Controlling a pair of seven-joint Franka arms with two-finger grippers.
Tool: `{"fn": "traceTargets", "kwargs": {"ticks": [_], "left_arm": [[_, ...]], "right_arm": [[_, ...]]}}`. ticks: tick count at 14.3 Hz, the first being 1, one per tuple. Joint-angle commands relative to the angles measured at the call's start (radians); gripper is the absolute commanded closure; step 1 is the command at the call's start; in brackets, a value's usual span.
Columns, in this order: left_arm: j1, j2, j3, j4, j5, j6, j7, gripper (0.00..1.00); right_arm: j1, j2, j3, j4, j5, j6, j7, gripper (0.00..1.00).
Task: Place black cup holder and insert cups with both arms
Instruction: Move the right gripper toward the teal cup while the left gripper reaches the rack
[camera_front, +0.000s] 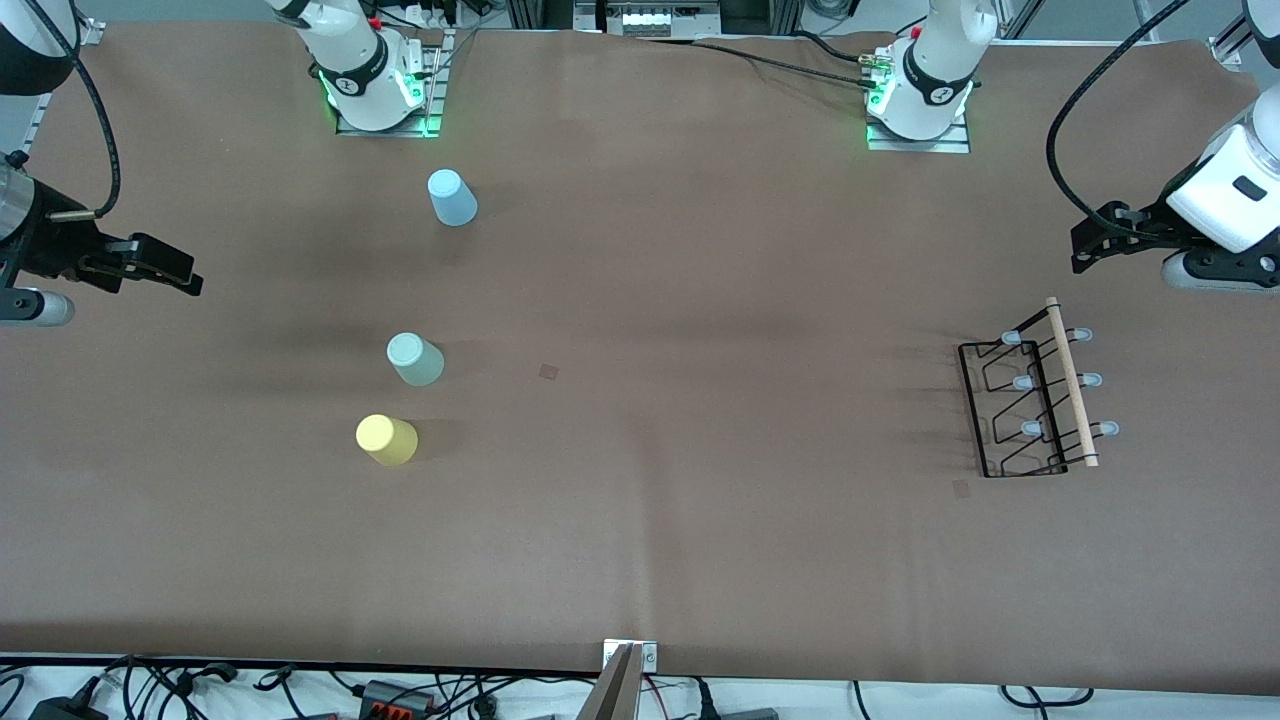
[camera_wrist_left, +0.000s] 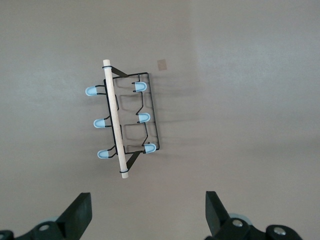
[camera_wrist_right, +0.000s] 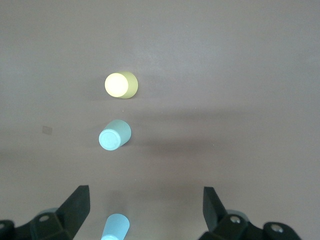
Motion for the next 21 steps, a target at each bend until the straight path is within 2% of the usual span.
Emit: {"fn": "traceTargets", "kwargs": {"ticks": [1, 9, 13, 18, 21], "left_arm": [[-0.002, 0.005, -0.002, 0.024, 0.022, -0.022, 0.003, 0.00], [0.007, 0.002, -0.021, 0.027, 0.019, -0.026, 0.012, 0.00], [0.009, 0.001, -0.021, 0.027, 0.019, -0.055, 0.012, 0.00], [0.004, 0.011, -0.022, 0.027, 0.013, -0.045, -0.002, 0.00], [-0.002, 0.034, -0.022, 0.026, 0.014, 0.001, -0.002, 0.00]], "right_arm": [[-0.008, -0.001, 0.003, 0.006, 0.008, -0.008, -0.004, 0.00], [-0.040, 0.019, 0.002, -0.011, 0.009, -0.012, -0.023, 0.00], [-0.023, 0.018, 0.003, -0.138, 0.006, 0.027, -0.010, 0.00], [0.038, -0.076, 0.008, -0.445, 0.005, 0.334, 0.002, 0.00], [0.044, -0.077, 0.010, -0.461, 0.005, 0.353, -0.010, 0.00]]}}
